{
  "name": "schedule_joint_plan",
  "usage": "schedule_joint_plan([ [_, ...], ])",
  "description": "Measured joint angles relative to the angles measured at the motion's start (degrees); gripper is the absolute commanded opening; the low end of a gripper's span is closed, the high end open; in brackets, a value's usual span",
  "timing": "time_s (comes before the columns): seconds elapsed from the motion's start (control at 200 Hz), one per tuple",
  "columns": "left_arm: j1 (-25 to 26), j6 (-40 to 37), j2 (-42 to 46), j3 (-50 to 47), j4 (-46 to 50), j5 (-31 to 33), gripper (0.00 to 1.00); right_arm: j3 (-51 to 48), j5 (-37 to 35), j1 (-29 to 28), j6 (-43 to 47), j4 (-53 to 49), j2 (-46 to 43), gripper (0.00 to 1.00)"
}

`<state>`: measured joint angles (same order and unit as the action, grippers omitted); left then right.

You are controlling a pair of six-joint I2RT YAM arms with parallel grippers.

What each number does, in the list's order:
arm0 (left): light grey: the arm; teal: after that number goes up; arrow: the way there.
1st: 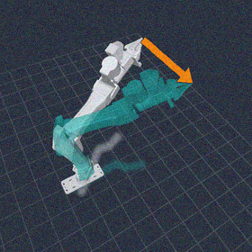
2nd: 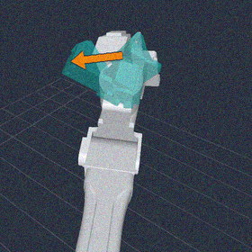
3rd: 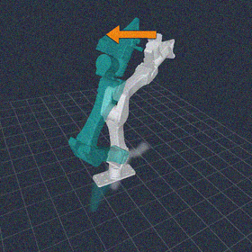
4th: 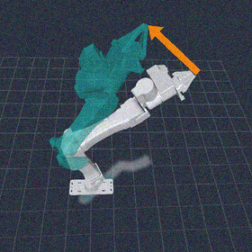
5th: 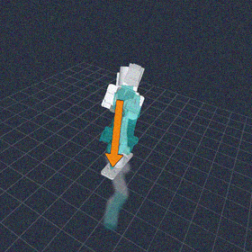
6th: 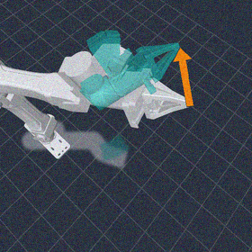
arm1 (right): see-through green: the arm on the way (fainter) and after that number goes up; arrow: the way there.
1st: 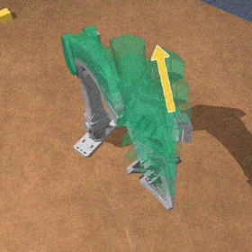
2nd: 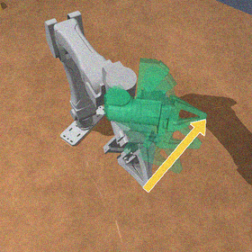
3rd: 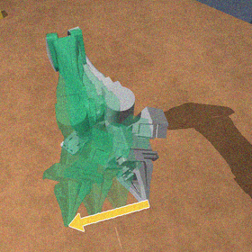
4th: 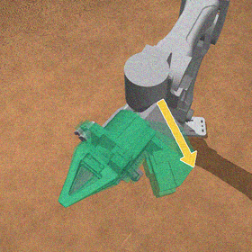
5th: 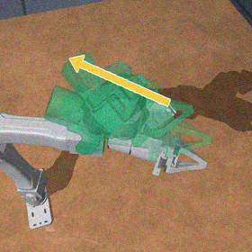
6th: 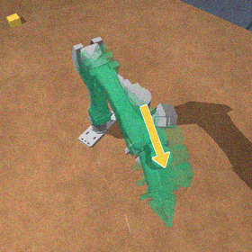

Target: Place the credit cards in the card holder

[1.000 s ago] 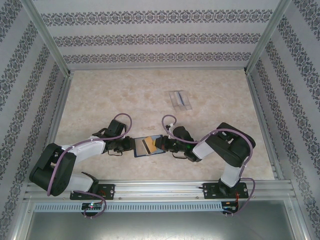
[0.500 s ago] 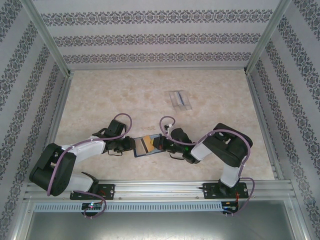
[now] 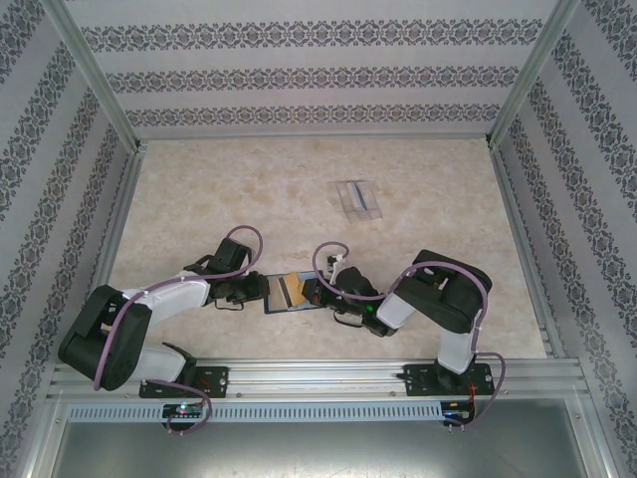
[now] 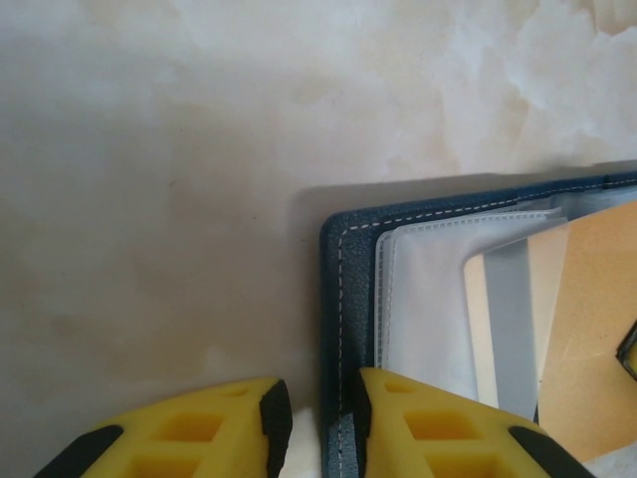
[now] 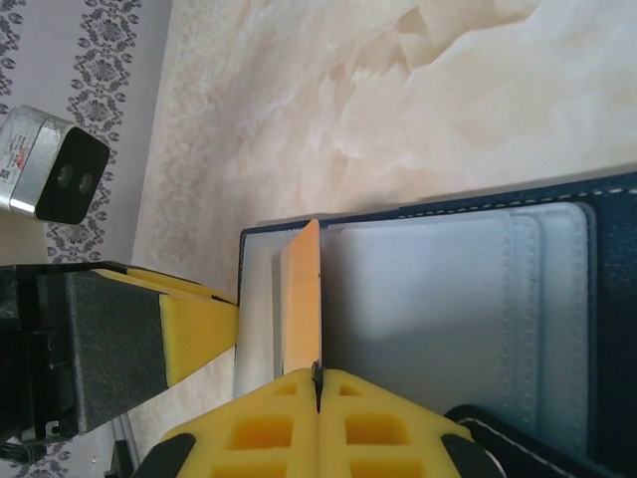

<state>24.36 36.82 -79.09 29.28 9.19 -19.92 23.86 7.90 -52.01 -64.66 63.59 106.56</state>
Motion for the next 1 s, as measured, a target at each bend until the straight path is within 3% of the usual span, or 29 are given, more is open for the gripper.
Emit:
schedule_joint_plan([
  [0.39,0.0,0.0,0.0,0.0,0.02,0.0,0.29,1.05,-2.08,-0.46,-0.13,0.79,1.05,0.0],
  [0.729,0.0,0.0,-0.11,0.0,0.07,0.09,0.28,1.36,-10.97,-6.4,-2.19,3.08,2.38,0.0],
  [0.999,0.0,0.0,-0.22,0.02,0.04,0.22,0.28,4.24,-11.98,-7.52,-3.58,4.61,5.73,0.0],
])
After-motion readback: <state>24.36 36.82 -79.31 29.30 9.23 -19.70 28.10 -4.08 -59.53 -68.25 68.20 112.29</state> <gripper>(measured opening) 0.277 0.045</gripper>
